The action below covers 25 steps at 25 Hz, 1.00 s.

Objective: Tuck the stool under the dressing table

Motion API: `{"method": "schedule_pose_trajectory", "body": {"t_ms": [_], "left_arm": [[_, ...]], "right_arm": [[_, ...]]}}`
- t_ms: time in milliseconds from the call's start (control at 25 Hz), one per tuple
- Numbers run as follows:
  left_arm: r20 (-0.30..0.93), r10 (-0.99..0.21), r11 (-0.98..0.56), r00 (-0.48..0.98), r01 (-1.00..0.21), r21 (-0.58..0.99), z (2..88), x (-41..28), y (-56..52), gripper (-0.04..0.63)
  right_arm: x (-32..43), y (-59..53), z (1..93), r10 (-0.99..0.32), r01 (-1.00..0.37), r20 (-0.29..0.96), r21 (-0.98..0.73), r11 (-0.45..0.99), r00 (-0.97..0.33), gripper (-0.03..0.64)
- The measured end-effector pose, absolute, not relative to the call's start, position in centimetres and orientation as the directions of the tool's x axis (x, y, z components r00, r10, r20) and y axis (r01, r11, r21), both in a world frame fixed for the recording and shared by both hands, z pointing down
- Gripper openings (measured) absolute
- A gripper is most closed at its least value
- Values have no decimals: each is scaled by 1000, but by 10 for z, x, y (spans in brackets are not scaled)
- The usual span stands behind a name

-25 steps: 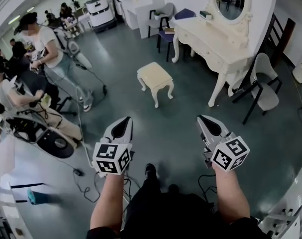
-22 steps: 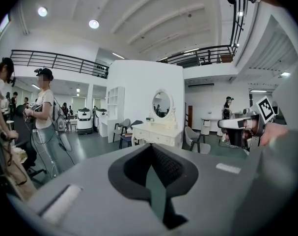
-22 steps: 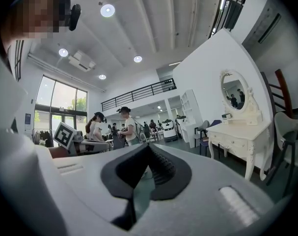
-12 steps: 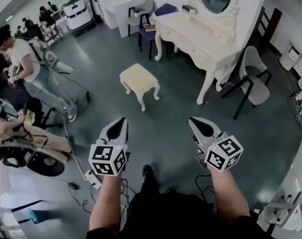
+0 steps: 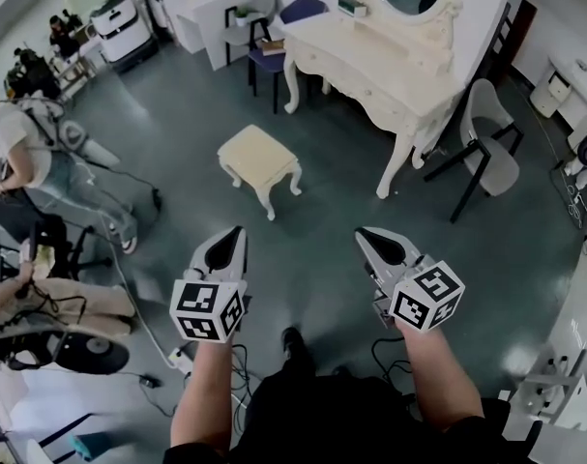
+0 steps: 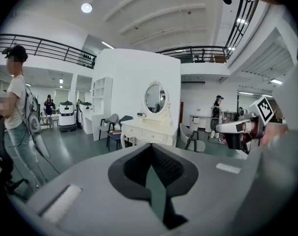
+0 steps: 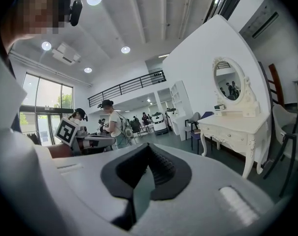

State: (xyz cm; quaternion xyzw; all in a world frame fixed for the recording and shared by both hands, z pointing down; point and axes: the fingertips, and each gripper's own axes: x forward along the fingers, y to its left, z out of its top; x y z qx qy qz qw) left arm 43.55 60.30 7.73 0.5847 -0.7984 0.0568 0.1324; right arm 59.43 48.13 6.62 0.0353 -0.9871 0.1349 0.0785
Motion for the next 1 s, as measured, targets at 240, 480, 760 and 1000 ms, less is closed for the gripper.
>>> {"method": "schedule_pose_trajectory", "body": {"t_ms": [240,480,760,1000], "left_arm": [[283,-925,288,-255,-954,81,85,397,599,20],[266,-928,290,-262,-954,73,82,360,611,20],[289,-920,297,-264,-952,77,93,329,614,20],[325,-911,296,-253,-951,88,111,308,585,20]], "right_arm": [[563,478,76,-84,-134,190,-267,954,-978,5],[530,480,66,-106,-145,166,-248,958,-980,5],[496,486,82,-77,-126,179,-279,952,-981,5],[463,461,105,-56,-117,194,-321,940,-979,5]]}}
